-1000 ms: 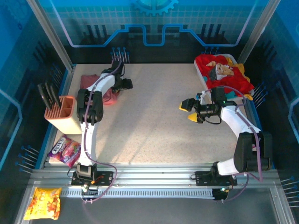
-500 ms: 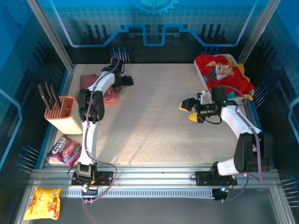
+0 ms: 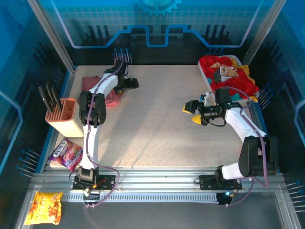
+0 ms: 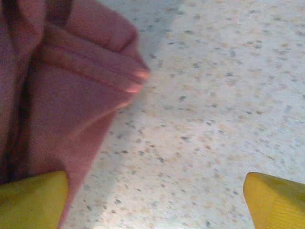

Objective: Fold and stack the t-shirts

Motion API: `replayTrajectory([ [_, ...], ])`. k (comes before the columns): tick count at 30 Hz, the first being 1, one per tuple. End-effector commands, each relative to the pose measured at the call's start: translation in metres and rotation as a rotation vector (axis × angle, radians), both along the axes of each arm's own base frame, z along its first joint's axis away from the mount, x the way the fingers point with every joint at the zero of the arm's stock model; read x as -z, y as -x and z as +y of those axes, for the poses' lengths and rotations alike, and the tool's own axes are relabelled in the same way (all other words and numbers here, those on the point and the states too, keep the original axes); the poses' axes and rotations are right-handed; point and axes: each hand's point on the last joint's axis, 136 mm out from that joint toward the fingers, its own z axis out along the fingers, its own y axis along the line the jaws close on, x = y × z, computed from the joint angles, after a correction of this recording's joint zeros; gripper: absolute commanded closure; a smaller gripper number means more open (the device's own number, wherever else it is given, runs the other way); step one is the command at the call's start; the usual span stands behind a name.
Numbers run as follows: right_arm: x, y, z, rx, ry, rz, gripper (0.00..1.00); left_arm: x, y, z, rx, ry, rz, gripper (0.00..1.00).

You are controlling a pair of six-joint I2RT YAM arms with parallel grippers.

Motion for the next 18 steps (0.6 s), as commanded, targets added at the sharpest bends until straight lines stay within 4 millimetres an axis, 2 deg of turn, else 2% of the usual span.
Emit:
replayTrajectory([
  [1, -0.01, -0.005, 0.005, -0.016, -0.002, -0.029, 0.0, -0.058, 0.0, -0.016, 0.057, 0.018, -0.096, 0.01],
  [6, -0.012, -0.004, 0.007, -0.021, -0.006, -0.033, 0.0, -0.085, -0.005, -0.023, 0.071, 0.032, -0.15, 0.01],
  [10, -0.016, -0.004, 0.004, -0.017, 0.019, -0.058, 0.0, -0.105, 0.0, -0.035, 0.114, 0.072, -0.189, 0.01],
  [13, -0.024, -0.009, -0.003, -0.012, 0.08, -0.117, 0.0, -0.125, 0.014, -0.041, 0.144, 0.055, -0.239, 0.01],
  [18, -0.033, -0.026, -0.023, 0.02, 0.246, -0.263, 0.0, -0.166, 0.051, -0.04, 0.158, 0.073, -0.351, 0.01],
])
